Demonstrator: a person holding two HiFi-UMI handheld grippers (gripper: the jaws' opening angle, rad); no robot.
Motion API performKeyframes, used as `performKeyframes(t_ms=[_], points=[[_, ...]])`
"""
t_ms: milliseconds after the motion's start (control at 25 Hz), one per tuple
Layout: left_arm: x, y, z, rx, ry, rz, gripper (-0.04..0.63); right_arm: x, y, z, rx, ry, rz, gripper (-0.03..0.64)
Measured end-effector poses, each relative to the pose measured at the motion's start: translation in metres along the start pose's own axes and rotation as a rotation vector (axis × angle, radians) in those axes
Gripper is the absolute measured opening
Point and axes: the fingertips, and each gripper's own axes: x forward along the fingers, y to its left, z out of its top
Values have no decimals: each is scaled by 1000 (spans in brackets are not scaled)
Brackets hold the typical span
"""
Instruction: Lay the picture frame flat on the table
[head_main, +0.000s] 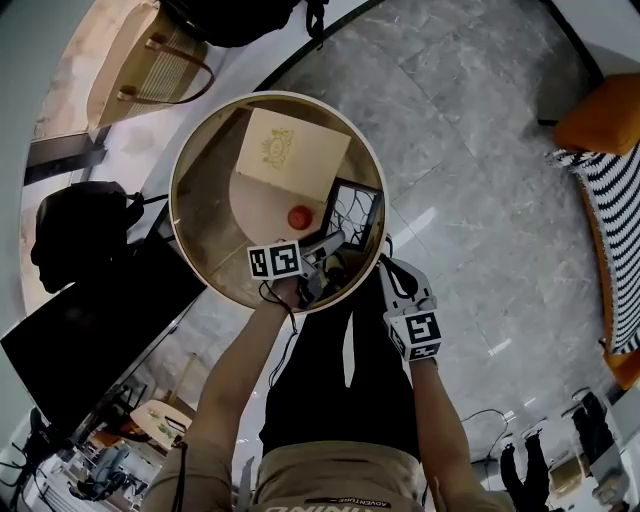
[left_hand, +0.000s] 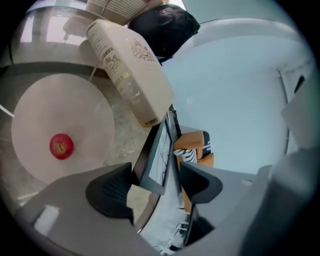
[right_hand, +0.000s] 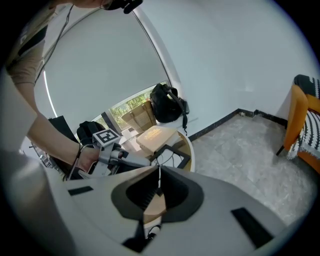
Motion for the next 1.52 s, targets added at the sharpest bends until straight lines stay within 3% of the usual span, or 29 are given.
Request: performKeyframes(t_ms=[120, 240, 320, 400, 520, 760, 1160, 1360, 1520], points=[[3, -1, 2, -24, -19, 28, 297, -1, 4, -5, -2, 10, 6, 9], [3, 7, 5, 78, -11, 157, 319, -3, 9, -12, 4, 32, 19, 9], [1, 13, 5, 195, 14, 265, 324, -4, 9, -16, 7, 40, 23, 9], [-2, 15, 5, 360, 31, 369, 327, -5, 9, -18, 11, 39, 23, 9], [-3, 8, 7, 545, 10, 438, 328, -6, 9, -18, 13, 29, 26, 9], [-6, -23, -1, 665, 2, 410, 327, -9, 10, -3, -6, 3, 31, 9], [-71, -117, -18, 749, -17, 345, 324, -58, 38, 70, -82, -32, 16, 9], [-121, -216, -3, 915, -178, 268, 259, -102, 67, 138, -175, -93, 20, 8], [-164, -301, 14, 1126, -347, 212, 180, -134, 94, 208, -289, -203, 52, 9]])
